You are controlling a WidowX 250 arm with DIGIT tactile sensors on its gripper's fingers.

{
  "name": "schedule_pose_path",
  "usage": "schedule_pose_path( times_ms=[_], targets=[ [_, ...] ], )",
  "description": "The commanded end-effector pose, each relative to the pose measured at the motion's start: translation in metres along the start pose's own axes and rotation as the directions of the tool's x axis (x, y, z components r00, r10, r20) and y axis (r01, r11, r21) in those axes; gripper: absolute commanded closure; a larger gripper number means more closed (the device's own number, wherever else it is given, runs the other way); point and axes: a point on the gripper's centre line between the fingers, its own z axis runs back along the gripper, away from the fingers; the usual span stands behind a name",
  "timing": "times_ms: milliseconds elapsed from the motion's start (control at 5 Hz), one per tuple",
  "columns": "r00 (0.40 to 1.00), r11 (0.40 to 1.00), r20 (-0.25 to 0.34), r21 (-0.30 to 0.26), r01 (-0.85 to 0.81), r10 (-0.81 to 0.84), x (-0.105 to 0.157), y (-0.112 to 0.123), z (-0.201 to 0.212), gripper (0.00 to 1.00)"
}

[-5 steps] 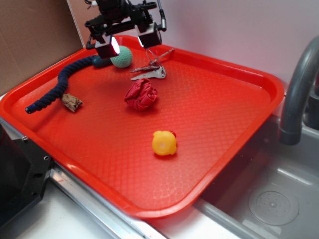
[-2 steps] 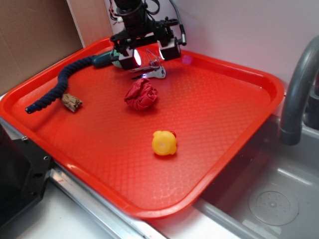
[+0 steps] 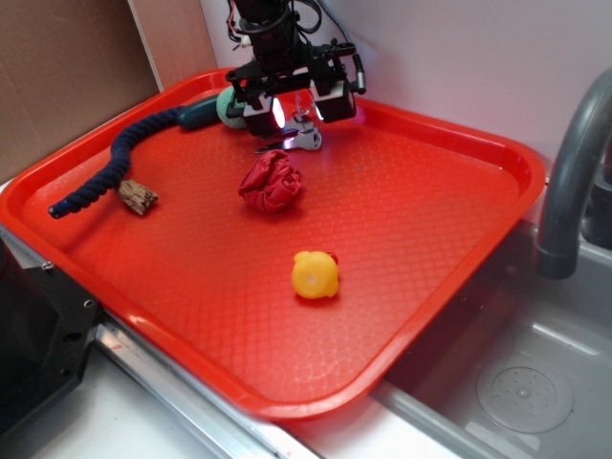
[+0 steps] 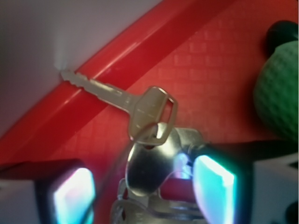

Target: Grab the silver keys.

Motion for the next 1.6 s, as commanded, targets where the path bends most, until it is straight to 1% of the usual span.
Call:
schedule_pose_path(
  times_ms=[0, 200, 400, 600, 800, 1000, 1200, 1400],
  targets=[
    [0.996, 0.996, 0.005, 0.0, 0.091, -0.091, 0.005, 0.015, 0.046, 1.0],
    [0.996, 0.99, 0.022, 0.11, 0.087, -0.09, 0.0, 0.037, 0.072, 1.0],
    [0.985, 0.984, 0.013, 0.062, 0.169, -0.17, -0.01, 0.058, 0.111, 1.0],
    [0.94, 0.938, 0.053, -0.06, 0.34, -0.337, -0.024, 0.06, 0.163, 1.0],
    [0.903, 0.896, 0.091, -0.116, 0.428, -0.419, -0.032, 0.057, 0.199, 1.0],
    [0.875, 0.865, 0.061, -0.136, 0.483, -0.48, -0.029, 0.044, 0.21, 1.0],
    [0.873, 0.864, -0.003, -0.145, 0.483, -0.488, -0.028, 0.034, 0.206, 1.0],
    [0.856, 0.853, -0.045, -0.12, 0.507, -0.515, -0.025, 0.031, 0.2, 1.0]
  ],
)
